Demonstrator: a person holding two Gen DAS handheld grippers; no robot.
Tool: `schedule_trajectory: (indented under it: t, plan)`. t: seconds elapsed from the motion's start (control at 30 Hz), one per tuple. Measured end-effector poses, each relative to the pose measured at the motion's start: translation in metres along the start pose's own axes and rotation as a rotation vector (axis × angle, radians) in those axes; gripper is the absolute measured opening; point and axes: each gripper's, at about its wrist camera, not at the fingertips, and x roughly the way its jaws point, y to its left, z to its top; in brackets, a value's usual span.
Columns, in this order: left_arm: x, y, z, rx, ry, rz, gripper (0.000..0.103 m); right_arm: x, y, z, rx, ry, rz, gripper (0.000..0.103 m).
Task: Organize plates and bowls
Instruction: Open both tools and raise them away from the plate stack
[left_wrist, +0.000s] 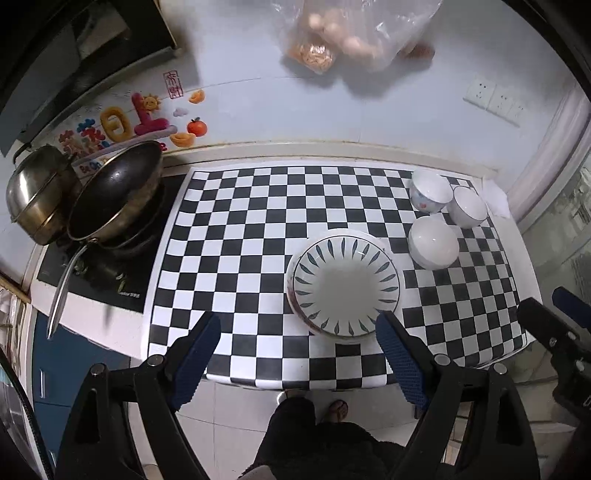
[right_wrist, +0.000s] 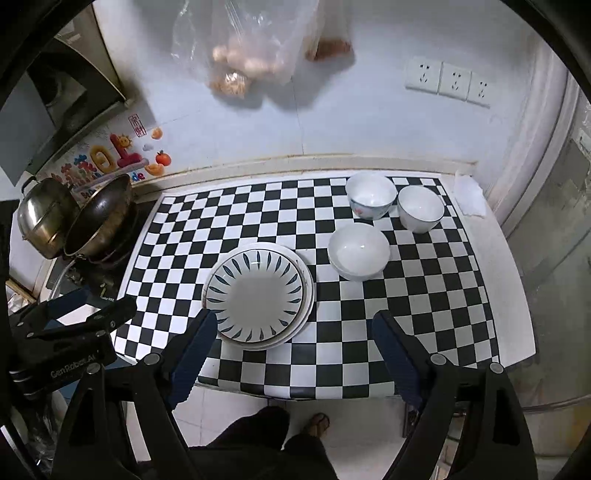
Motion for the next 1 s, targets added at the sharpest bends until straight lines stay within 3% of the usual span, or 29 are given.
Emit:
schedule_trajectory:
  t: [0.27,0.5,0.73,0.83,1.0]
  plan:
    - [-0.024,0.005,-0.005,-0.016,-0.022,-0.022,0.086,-0.026,0.001,-0.005,-0.001,-0.017,0.009,0.089]
    - [-0.013,0.002,0.015,-0.003,-0.028,-0.026,0.086,-0.011,-0.005,0.003,0.039,0.017,0.054,0.089]
    - [0.064,-0.022,0.072,0.056,0.075,-0.140,0.086,0.046,-0.058,0.034,0.190,0.054,0.018,0.089]
    - [0.101,-0.041,0.100,0.083,0.116,-0.219,0.086,0.087,-0.091,0.051,0.265,0.078,-0.031,0.089]
    - [0.171,-0.086,0.138,0.167,0.225,-0.305,0.081,0.164,-0.140,0.069,0.391,0.168,-0.033,0.088]
